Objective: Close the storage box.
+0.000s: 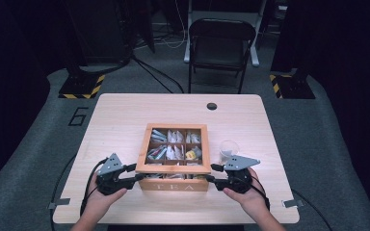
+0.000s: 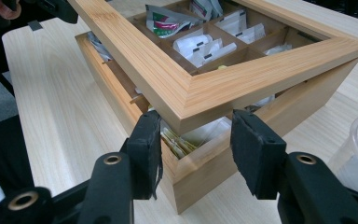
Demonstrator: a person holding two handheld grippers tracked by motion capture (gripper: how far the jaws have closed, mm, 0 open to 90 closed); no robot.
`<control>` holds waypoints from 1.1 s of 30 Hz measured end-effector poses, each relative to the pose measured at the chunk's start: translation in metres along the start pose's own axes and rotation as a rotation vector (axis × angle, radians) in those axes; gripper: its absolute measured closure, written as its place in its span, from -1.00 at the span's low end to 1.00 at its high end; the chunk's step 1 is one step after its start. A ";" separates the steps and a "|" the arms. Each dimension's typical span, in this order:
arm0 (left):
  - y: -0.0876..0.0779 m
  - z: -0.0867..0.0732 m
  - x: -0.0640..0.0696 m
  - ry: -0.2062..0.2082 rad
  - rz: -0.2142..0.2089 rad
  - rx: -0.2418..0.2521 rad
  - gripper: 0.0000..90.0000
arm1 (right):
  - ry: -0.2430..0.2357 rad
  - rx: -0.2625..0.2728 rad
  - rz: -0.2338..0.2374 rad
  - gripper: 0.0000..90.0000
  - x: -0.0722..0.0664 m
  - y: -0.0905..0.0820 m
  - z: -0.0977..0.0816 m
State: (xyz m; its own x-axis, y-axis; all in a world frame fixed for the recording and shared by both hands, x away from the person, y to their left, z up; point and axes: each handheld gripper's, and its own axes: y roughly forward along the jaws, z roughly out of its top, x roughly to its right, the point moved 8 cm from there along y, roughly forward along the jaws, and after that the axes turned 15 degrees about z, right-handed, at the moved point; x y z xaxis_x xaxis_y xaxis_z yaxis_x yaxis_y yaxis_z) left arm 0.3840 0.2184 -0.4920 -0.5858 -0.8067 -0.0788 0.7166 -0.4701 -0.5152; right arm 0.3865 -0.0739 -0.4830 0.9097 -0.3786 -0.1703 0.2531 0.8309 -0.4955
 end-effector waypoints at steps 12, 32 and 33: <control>0.000 -0.013 0.006 -0.008 0.004 -0.023 0.22 | -0.004 -0.029 -0.007 0.18 -0.002 0.006 -0.012; -0.009 -0.025 0.004 -0.028 0.016 -0.028 0.07 | 0.019 -0.005 -0.006 0.11 -0.003 0.000 -0.017; -0.009 -0.025 0.002 -0.028 0.018 -0.026 0.05 | 0.024 -0.004 -0.003 0.10 -0.003 -0.001 -0.018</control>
State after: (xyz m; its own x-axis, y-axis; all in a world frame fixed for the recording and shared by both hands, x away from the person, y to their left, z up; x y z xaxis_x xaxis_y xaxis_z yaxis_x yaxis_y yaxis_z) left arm 0.3667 0.2297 -0.5090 -0.5618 -0.8248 -0.0641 0.7166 -0.4464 -0.5359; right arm 0.3778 -0.0805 -0.4970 0.9008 -0.3909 -0.1889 0.2546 0.8281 -0.4994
